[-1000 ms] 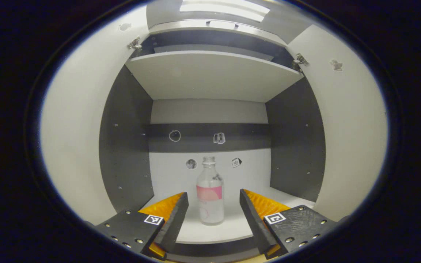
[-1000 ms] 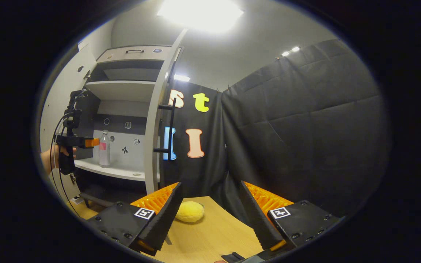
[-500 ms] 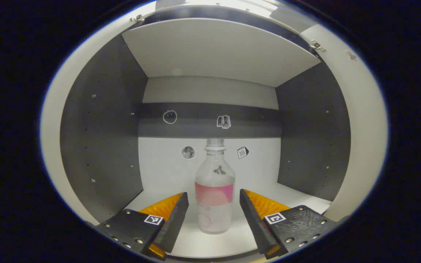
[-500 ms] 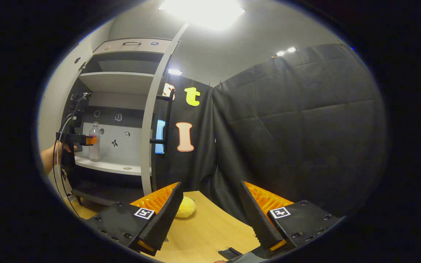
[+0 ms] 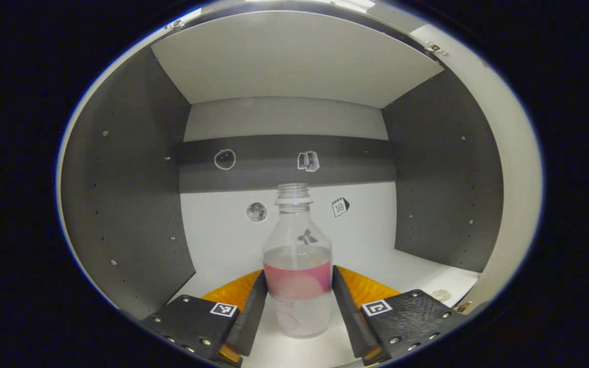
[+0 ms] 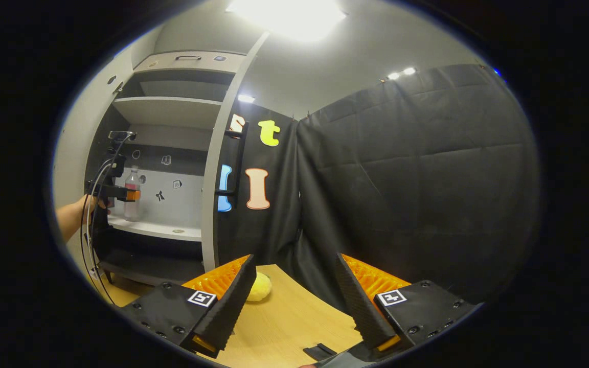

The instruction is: Grasp the bottle in the cabinet with the left hand and place it on the coaster, then close the right door with the right hand and the left door with the left hand.

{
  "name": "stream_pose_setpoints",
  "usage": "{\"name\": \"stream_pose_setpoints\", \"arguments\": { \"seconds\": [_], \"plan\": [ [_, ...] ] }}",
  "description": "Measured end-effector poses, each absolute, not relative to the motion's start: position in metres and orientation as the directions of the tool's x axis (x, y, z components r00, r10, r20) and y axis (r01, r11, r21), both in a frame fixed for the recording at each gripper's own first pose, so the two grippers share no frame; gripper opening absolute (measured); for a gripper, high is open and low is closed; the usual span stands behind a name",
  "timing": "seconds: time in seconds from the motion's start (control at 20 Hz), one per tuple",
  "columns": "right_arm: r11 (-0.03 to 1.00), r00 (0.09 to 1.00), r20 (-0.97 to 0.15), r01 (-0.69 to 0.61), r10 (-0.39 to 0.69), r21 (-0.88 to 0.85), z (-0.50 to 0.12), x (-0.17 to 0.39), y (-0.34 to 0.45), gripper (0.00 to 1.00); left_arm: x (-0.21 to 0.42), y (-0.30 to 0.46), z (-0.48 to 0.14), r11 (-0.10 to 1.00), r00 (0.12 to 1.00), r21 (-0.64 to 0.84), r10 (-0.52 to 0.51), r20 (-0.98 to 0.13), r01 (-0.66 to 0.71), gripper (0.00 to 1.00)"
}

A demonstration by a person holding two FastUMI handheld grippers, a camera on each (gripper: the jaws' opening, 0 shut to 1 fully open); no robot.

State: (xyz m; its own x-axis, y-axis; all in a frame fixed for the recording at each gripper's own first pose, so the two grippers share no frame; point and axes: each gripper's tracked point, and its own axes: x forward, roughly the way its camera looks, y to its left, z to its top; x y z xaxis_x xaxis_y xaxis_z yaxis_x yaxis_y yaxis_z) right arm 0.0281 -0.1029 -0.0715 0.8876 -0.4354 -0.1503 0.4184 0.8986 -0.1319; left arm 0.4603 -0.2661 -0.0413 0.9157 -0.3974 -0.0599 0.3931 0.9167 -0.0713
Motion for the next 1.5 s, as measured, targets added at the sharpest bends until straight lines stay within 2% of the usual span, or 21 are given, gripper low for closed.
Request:
{"name": "stream_pose_setpoints", "arguments": {
  "seconds": [0.05, 0.1, 0.35, 0.8, 0.85, 0.9, 1.5],
  "plan": [
    [0.9, 0.889, -0.152, 0.416, -0.432, -0.129, -0.071, 0.027, -0.103, 0.98, 0.459, -0.265, -0.041, 0.918, 0.917, -0.073, -0.394, -0.062, 0.39, 0.8],
    [0.902, 0.891, -0.153, 0.412, -0.428, -0.127, -0.072, 0.025, -0.104, 0.98, 0.457, -0.264, -0.038, 0.919, 0.919, -0.081, -0.39, -0.06, 0.385, 0.73],
    [0.92, 0.908, -0.154, 0.376, -0.39, -0.112, -0.07, 0.019, -0.108, 0.98, 0.424, -0.243, -0.019, 0.926, 0.931, -0.117, -0.365, -0.028, 0.36, 0.73],
    [0.958, 0.943, -0.169, 0.276, -0.285, -0.075, -0.069, 0.008, -0.114, 0.98, 0.352, -0.222, -0.009, 0.936, 0.94, -0.094, -0.341, -0.004, 0.339, 0.73],
    [0.962, 0.947, -0.171, 0.264, -0.273, -0.074, -0.069, 0.007, -0.114, 0.98, 0.348, -0.223, -0.01, 0.937, 0.941, -0.092, -0.339, -0.003, 0.337, 0.73],
    [0.965, 0.95, -0.174, 0.252, -0.261, -0.071, -0.07, 0.004, -0.115, 0.98, 0.343, -0.222, -0.011, 0.937, 0.941, -0.09, -0.339, -0.002, 0.337, 0.8],
    [0.993, 0.975, -0.193, 0.108, -0.115, -0.046, -0.075, -0.015, -0.119, 0.99, 0.234, -0.212, -0.043, 0.945, 0.95, -0.095, -0.313, 0.001, 0.312, 0.8]
  ]
}}
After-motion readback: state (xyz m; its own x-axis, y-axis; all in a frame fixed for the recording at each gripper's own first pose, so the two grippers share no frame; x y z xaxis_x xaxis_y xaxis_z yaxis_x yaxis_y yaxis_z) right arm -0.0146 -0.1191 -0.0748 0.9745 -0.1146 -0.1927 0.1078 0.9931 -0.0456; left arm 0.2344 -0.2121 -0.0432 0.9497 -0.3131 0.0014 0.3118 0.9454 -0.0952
